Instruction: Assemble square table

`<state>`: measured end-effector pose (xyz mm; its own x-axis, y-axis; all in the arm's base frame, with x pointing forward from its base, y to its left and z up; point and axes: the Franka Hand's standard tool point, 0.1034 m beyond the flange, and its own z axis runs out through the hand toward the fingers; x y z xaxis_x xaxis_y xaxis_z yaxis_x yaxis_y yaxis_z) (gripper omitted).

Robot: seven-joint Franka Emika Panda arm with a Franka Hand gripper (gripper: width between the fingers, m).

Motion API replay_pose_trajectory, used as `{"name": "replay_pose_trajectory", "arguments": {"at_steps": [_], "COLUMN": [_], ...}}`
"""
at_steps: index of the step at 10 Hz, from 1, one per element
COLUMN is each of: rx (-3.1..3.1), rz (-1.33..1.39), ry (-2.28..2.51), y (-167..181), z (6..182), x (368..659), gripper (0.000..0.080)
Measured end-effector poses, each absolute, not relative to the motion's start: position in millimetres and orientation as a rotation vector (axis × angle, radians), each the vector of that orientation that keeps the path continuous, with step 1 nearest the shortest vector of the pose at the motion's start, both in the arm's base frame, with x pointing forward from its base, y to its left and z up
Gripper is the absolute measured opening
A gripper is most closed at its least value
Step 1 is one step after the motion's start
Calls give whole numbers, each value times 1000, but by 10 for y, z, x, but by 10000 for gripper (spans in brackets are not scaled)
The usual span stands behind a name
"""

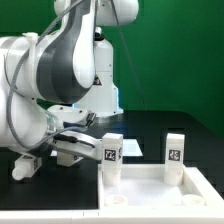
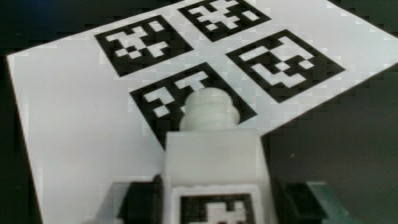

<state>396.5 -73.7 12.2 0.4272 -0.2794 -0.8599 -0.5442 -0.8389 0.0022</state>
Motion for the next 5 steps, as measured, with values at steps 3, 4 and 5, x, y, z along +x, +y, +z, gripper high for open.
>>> {"name": "replay_pose_trajectory", "arguments": {"at_steps": [3,4,5], "rx": [-2408,-2412,-2456], "rz": [1322,1285,1208], "ry": [604,564,570], "y": [-759,-787,-793], "z": [506,724,866], "x": [4112,4207,4316], "gripper": [281,281,281]}}
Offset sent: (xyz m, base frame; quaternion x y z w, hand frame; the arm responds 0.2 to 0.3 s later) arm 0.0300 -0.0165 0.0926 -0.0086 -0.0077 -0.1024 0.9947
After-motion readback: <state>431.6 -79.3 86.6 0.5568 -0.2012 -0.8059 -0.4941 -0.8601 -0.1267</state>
